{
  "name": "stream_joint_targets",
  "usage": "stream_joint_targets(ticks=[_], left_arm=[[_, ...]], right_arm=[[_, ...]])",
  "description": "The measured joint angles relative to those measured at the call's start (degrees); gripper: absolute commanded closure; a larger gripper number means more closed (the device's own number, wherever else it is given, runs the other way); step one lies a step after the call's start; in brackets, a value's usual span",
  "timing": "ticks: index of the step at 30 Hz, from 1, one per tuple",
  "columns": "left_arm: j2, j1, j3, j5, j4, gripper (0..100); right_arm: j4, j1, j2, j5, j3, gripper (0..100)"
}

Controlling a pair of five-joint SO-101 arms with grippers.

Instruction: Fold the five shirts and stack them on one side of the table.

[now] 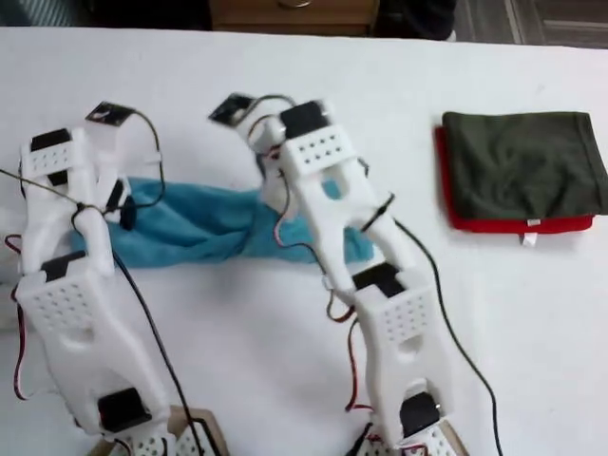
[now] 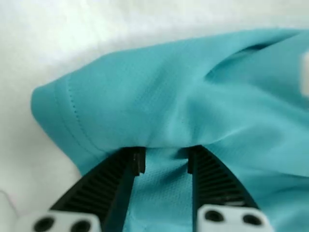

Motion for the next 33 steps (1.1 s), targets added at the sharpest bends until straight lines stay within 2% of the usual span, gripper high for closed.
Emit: stream_joint_targets(ticks=[6,13,17,24,33], left_arm=[[-2.2,0.4,-1.4,0.2,5.5,83],[-3.4,0.5,-1.4,0.2,15.6,83],[-3.4,0.4,-0.4,0.2,19.7,83],[-4.6,-0.1,6.1,0.2,16.1,83],[-4.7,-3.1,6.4,-0.6,15.1,83]], right_arm=[[-13.6,-1.0,0.2,-5.5,7.0,97.8],[-24.5,-1.4,5.2,-6.3,7.3,97.8],[-23.9,-1.4,6.4,-6.3,6.3,97.8],[-21.4,-3.3,6.9,-6.3,-0.3,97.8],[-21.5,-1.8,19.6,-6.3,-9.2,97.8]])
